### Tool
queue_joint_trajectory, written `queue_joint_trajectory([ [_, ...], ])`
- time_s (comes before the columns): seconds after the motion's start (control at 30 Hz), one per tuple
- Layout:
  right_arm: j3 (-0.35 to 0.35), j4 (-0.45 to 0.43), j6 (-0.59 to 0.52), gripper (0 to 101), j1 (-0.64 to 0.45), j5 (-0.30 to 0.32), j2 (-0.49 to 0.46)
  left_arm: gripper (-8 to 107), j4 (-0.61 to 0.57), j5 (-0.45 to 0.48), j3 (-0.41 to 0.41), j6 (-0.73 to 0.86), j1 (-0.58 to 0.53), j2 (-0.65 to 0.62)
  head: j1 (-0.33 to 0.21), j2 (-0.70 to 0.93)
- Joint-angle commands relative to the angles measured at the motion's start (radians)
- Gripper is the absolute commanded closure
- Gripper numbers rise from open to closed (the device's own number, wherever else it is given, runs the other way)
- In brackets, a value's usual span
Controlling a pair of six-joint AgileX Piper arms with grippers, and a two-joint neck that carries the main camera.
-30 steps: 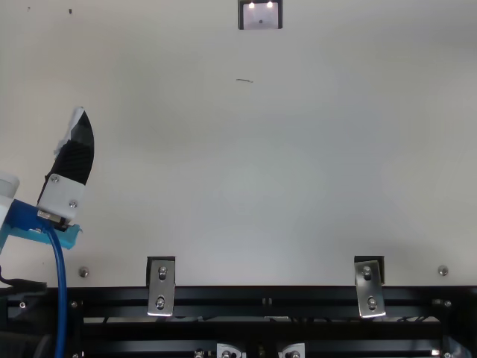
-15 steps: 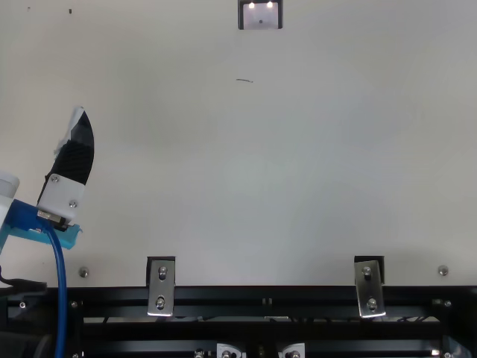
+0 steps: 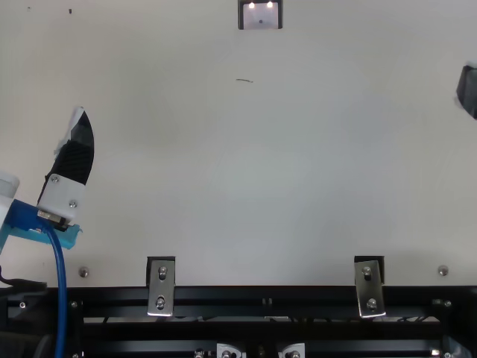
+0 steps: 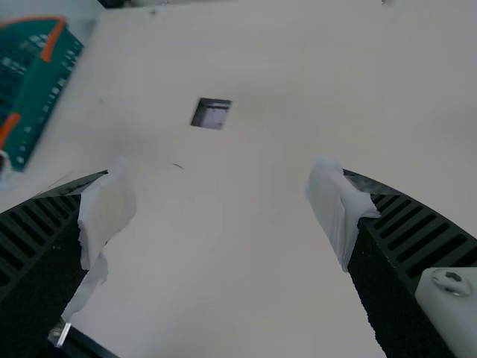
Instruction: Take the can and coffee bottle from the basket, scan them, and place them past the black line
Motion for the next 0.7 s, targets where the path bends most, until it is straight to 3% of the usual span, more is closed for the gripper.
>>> queue_joint_trajectory([
  [0.0, 0.034, 0.147, 0.037, 0, 0.001, 0.004, -0.018, 9, 0.000, 0.000, 0.000, 0.000, 0.000, 0.000, -0.022, -0.016],
  [0.2, 0.114, 0.298, 0.137, 0, -0.001, 0.004, -0.092, 9, 0.000, 0.000, 0.000, 0.000, 0.000, 0.000, -0.022, -0.016],
  [0.27, 0.107, 0.255, 0.127, 0, -0.001, 0.004, -0.089, 9, 0.000, 0.000, 0.000, 0.000, 0.000, 0.000, -0.022, -0.016],
  [0.4, 0.123, 0.304, 0.150, 0, -0.010, 0.003, -0.109, 9, 0.000, 0.000, 0.000, 0.000, 0.000, 0.000, -0.022, -0.016],
  [0.67, 0.123, 0.296, 0.150, 0, -0.010, 0.002, -0.111, 9, 0.000, 0.000, 0.000, 0.000, 0.000, 0.000, -0.022, -0.016],
])
